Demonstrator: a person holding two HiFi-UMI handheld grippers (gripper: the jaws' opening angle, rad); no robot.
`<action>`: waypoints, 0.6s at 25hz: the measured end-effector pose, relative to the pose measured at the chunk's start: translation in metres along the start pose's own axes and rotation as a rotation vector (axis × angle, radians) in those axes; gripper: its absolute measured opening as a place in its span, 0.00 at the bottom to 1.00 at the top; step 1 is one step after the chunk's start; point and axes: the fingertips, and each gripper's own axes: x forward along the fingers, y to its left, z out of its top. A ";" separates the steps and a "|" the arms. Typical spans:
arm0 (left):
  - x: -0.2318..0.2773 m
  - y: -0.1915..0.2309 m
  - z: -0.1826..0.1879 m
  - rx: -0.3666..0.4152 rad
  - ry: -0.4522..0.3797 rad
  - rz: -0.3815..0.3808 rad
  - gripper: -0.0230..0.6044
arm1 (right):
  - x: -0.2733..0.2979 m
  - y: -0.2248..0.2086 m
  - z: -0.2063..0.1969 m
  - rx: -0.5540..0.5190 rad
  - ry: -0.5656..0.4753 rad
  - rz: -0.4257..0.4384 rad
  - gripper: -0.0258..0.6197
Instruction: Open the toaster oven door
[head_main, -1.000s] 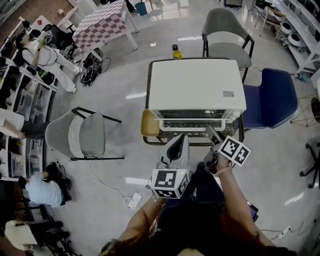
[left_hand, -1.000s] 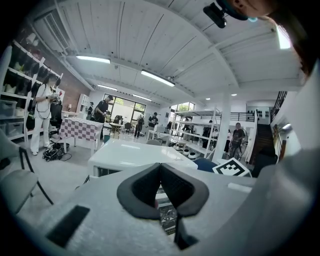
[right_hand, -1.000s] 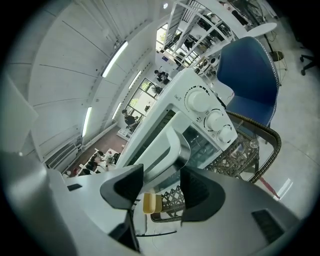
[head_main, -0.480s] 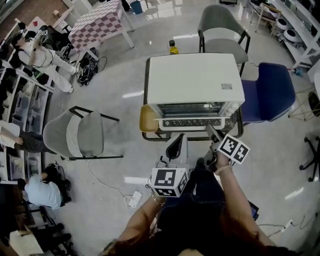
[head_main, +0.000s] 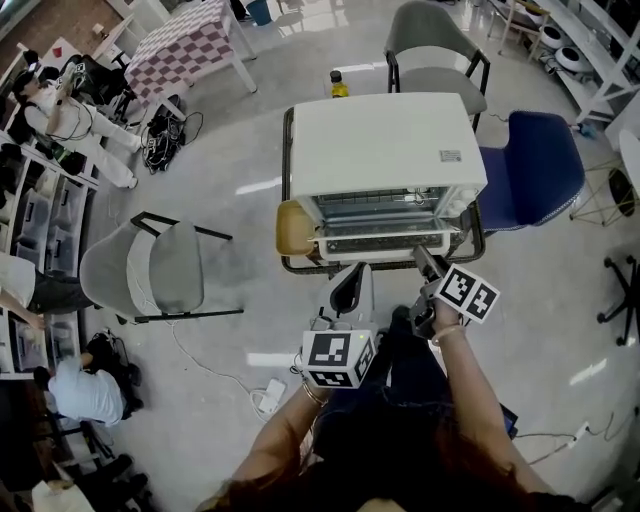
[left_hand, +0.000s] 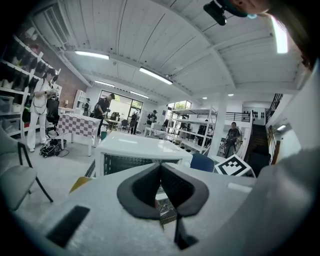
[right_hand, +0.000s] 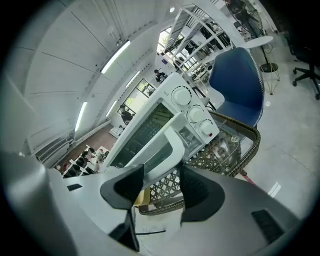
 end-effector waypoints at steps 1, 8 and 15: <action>-0.002 0.000 -0.001 -0.001 0.001 -0.004 0.06 | -0.002 -0.001 -0.002 -0.002 -0.002 -0.006 0.37; -0.009 -0.002 -0.016 0.009 0.020 -0.039 0.06 | -0.008 -0.005 -0.010 -0.016 -0.019 -0.034 0.37; -0.015 -0.004 -0.029 -0.006 0.028 -0.054 0.06 | -0.013 -0.014 -0.020 -0.024 -0.014 -0.064 0.36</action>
